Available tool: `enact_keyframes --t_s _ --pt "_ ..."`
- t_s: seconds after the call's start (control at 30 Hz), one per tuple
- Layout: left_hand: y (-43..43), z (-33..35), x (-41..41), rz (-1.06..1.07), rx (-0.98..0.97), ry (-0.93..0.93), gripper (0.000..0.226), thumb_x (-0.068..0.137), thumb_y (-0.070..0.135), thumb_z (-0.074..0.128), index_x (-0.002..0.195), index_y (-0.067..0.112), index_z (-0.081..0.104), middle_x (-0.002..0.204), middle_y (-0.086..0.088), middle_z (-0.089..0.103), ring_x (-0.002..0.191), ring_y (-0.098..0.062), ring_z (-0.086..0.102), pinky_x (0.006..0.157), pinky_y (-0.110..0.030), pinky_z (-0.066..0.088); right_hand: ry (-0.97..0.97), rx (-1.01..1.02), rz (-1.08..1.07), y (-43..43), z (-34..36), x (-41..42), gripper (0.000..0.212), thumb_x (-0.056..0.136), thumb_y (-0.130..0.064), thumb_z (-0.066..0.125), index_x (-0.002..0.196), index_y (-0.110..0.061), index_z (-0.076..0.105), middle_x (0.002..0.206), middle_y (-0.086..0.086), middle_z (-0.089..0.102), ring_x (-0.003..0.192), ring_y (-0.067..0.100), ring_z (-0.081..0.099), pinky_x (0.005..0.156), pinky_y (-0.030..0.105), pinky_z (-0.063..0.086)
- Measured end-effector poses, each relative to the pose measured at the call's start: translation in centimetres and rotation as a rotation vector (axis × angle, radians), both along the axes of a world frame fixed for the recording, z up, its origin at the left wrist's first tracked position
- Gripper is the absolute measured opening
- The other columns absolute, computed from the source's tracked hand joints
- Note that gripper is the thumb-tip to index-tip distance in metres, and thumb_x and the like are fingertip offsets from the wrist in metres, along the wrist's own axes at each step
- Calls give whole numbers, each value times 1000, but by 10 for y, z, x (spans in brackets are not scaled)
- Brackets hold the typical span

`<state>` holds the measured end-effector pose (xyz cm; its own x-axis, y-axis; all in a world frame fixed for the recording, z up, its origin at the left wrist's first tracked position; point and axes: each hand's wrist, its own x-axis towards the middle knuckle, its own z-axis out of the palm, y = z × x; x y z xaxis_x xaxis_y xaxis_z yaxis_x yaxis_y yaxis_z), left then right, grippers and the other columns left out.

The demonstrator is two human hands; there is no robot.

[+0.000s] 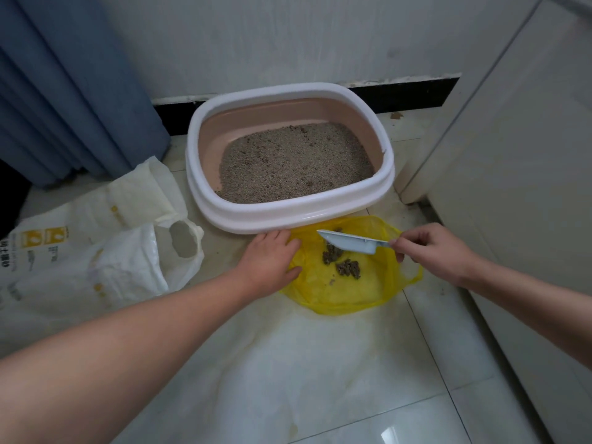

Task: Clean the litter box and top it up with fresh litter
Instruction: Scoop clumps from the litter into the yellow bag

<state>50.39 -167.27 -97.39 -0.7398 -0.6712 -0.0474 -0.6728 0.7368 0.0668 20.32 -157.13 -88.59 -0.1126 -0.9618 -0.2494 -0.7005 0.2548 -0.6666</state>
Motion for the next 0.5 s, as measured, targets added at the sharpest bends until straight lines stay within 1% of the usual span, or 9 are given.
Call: enact_keyframes --t_s 0.03,0.07,0.13,0.2,0.23,0.3,0.37,0.43,0.5 --pt "0 5 1 -8 -13 31 54 82 56 43 114 17 62 114 -7 61 107 -31 59 86 -40 48 -2 -20 2 0 4 3 38 89 -45 61 66 -16 71 51 2 34 48 15 31 50 30 24" --pt "-1 11 3 -18 -26 75 51 82 54 40 106 15 63 105 -7 63 98 -31 62 78 -39 49 -3 -39 0 0 8 6 37 92 -40 62 65 -16 71 52 2 34 48 15 30 50 30 24" --pt "-2 21 8 -29 -84 178 40 83 47 43 91 14 63 87 -6 62 80 -31 62 60 -36 47 -2 -79 -15 -2 16 12 36 94 -37 62 65 -17 71 52 3 36 48 15 32 50 30 24" --pt "-6 32 13 -13 -157 252 32 85 42 47 86 14 63 80 -4 59 74 -29 60 54 -34 43 5 -124 -35 -5 23 18 36 94 -38 63 66 -17 71 54 4 39 51 15 36 52 29 26" --pt "-9 36 15 7 -188 281 29 85 40 49 86 15 64 80 -4 59 75 -28 59 54 -34 42 8 -145 -50 -7 27 21 36 95 -36 63 66 -16 72 53 3 39 51 14 36 52 29 26" --pt "-16 43 21 60 -223 326 27 86 39 52 89 15 65 83 -3 60 79 -27 59 59 -35 44 20 -180 -85 -13 32 27 35 95 -33 63 66 -15 72 48 -5 35 45 9 31 46 26 25" --pt "-23 50 26 124 -224 329 34 86 41 49 97 14 66 90 -4 62 84 -27 58 65 -37 46 43 -207 -107 -20 35 31 34 95 -35 62 69 -15 73 42 -9 33 40 8 29 41 19 22" --pt "-30 55 31 184 -227 317 39 86 43 46 103 14 66 96 -4 61 89 -28 57 72 -38 45 68 -227 -128 -30 33 34 33 94 -39 63 72 -16 73 42 -9 38 39 7 34 40 18 25" --pt "-36 55 34 238 -225 315 37 87 43 50 105 15 66 98 -4 61 92 -28 56 76 -39 45 95 -239 -156 -42 29 37 31 92 -43 65 74 -19 73 47 -9 48 41 4 40 41 16 28"
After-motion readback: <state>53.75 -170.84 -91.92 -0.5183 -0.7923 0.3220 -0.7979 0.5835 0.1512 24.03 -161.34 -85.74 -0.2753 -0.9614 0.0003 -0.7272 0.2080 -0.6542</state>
